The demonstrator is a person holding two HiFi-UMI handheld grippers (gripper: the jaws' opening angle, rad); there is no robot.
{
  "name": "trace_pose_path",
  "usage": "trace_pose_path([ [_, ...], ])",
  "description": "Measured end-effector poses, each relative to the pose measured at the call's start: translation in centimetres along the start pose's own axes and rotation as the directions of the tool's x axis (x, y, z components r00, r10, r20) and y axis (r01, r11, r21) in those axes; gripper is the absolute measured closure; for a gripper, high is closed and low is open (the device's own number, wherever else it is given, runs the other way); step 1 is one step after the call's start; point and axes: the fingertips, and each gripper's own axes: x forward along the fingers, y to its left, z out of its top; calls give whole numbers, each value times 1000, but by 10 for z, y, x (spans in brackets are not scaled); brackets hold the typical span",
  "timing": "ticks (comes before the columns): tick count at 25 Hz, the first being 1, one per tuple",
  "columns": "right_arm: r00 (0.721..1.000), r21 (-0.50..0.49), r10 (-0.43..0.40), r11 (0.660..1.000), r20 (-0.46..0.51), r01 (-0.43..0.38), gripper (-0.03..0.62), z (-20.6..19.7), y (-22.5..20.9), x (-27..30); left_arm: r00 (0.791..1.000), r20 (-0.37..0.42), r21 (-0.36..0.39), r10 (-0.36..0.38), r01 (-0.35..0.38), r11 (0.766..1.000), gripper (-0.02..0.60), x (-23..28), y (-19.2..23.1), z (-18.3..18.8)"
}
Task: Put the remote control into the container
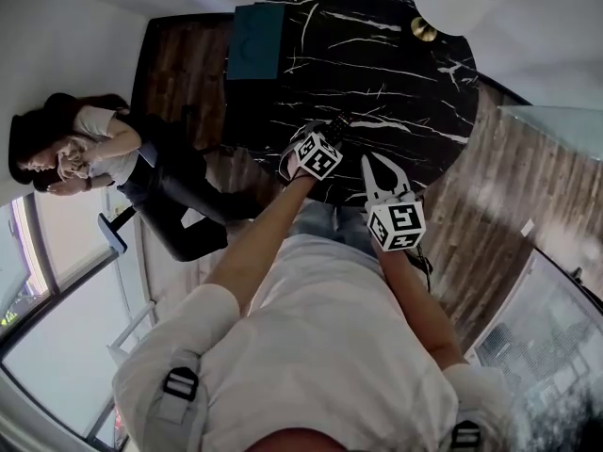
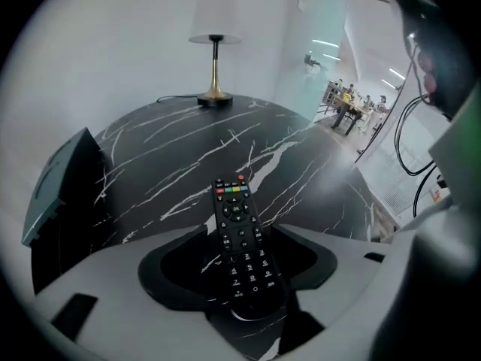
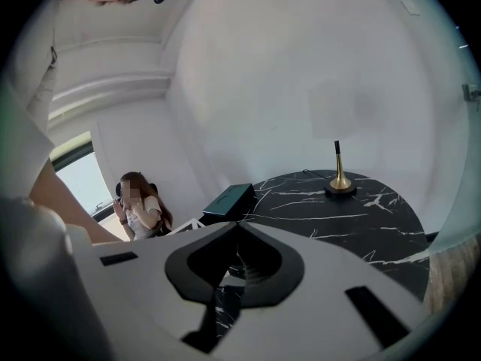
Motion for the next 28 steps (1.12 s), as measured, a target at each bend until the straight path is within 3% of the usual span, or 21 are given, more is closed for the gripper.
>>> trace_pose_path([
  [11,999,36,-40,999,7,39,583,-6,-15,-8,1000,-16,4,6,-6,1000,362,4,7,-4],
  [21,999,28,-23,999,47,22,583,11,-11,-15,994,102,-5,24,-24,1000,362,-59,-8,19],
  [28,998,12,4,1000,57,-5,583,18,-8,-7,987,147,-81,56,-45,996,362,-93,-10,18],
])
